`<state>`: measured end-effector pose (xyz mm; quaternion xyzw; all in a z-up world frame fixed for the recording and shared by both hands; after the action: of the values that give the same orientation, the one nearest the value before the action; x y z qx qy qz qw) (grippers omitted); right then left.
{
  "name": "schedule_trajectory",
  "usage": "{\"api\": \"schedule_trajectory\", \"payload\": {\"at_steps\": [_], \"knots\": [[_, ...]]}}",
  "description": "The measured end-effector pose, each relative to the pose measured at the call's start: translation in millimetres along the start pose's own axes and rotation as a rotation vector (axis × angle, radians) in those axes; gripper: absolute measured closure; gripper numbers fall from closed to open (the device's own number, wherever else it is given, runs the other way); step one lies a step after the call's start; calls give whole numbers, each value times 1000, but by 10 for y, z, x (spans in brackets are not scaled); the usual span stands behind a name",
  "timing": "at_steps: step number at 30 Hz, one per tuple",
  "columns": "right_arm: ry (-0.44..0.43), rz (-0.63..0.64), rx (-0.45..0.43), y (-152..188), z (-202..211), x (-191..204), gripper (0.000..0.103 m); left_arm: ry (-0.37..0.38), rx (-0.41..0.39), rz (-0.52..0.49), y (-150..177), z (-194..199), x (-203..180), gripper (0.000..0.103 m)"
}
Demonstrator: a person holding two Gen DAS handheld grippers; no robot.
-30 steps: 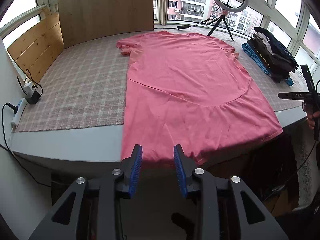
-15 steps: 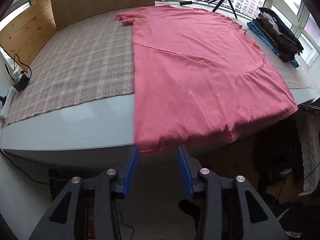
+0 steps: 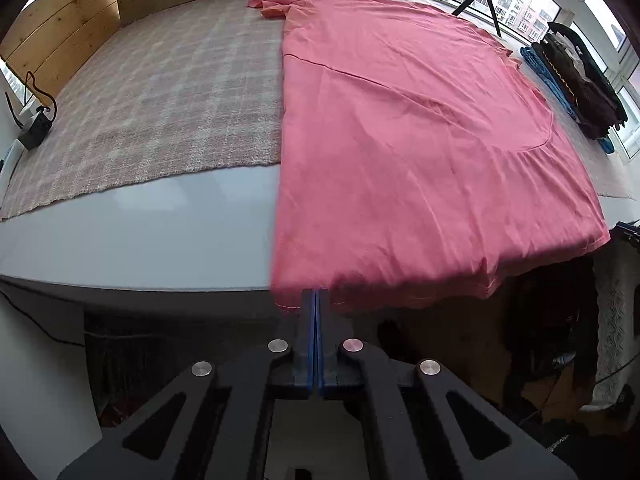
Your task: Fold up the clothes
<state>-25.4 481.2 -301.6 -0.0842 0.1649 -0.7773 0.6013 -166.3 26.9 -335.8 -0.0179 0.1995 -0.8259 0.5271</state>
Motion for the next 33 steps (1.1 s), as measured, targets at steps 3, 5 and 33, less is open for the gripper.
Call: {"api": "schedule_trajectory", "payload": {"at_steps": [3,5,33], "knots": [[-96,13,-55,-381,386,245,63,23,-36,19,30,87,41,103],[-145,72,-130,-783,735,582,63,84,-55,44,81,149,51,94],[-81,534,-10,-4543,-1406,5030,45,191,-166,456,-36,37,224,102]]}}
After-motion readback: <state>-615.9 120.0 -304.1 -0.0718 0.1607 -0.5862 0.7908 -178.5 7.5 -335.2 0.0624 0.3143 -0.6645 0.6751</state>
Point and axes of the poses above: each gripper's, at about its wrist camera, not at the fingertips, and z roughly against the way its jaws point, x to its left, y to its underside, the point moved 9 cm from there along -z, roughly the way its jaws point, and after that the axes turned 7 degrees about y, right-handed, at the moved point
